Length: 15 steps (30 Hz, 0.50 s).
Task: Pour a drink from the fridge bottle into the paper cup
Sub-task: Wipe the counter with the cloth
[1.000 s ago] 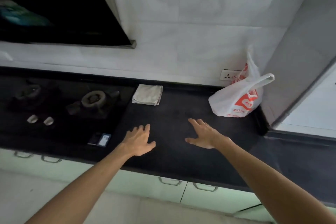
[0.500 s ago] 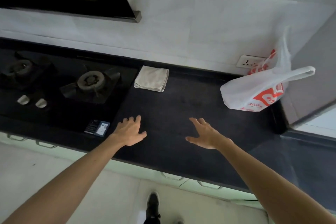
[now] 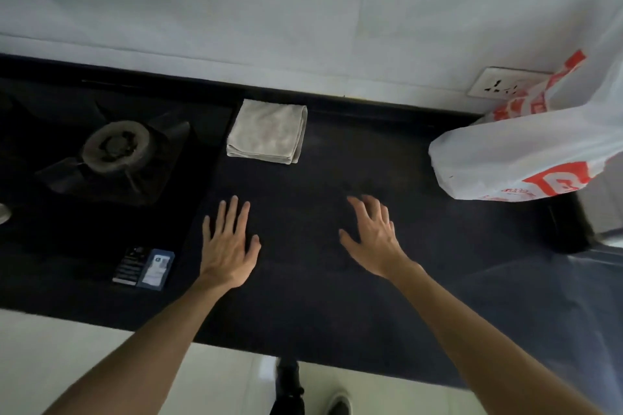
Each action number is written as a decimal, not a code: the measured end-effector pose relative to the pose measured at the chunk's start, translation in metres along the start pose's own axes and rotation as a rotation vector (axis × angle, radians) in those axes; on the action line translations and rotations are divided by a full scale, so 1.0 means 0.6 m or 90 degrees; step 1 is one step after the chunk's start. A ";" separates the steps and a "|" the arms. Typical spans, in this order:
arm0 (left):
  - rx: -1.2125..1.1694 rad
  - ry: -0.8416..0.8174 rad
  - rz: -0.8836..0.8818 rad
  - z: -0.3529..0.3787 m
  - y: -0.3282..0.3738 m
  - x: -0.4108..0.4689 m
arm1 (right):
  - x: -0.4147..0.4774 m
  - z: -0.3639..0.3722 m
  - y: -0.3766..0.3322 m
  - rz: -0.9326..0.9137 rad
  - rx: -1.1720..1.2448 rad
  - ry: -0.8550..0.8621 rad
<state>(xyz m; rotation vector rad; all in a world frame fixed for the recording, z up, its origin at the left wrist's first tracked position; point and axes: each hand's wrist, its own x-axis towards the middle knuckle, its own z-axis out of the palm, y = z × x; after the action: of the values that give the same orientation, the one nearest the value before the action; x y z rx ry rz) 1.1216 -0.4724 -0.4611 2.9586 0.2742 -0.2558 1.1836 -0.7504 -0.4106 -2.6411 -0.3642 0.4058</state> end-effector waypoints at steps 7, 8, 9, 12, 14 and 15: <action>-0.042 0.029 -0.004 0.011 -0.007 0.007 | 0.181 0.033 -0.103 -0.050 0.030 0.093; -0.047 0.031 -0.003 0.013 -0.008 0.007 | 0.212 0.040 -0.126 -0.072 0.018 0.104; -0.051 0.034 -0.004 0.014 -0.008 0.007 | 0.242 0.046 -0.150 -0.097 0.005 0.106; -0.064 0.050 -0.006 0.014 -0.009 0.009 | 0.324 0.067 -0.221 -0.164 -0.062 0.092; -0.069 0.051 -0.006 0.014 -0.009 0.009 | 0.380 0.076 -0.260 -0.201 -0.149 0.065; -0.069 0.051 -0.006 0.014 -0.009 0.008 | 0.408 0.080 -0.274 -0.211 -0.184 0.047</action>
<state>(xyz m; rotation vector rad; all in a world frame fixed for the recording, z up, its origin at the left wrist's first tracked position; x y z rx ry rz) 1.1240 -0.4677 -0.4711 2.8644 0.3011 -0.1193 1.3624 -0.5115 -0.4308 -2.7883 -0.8779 0.1554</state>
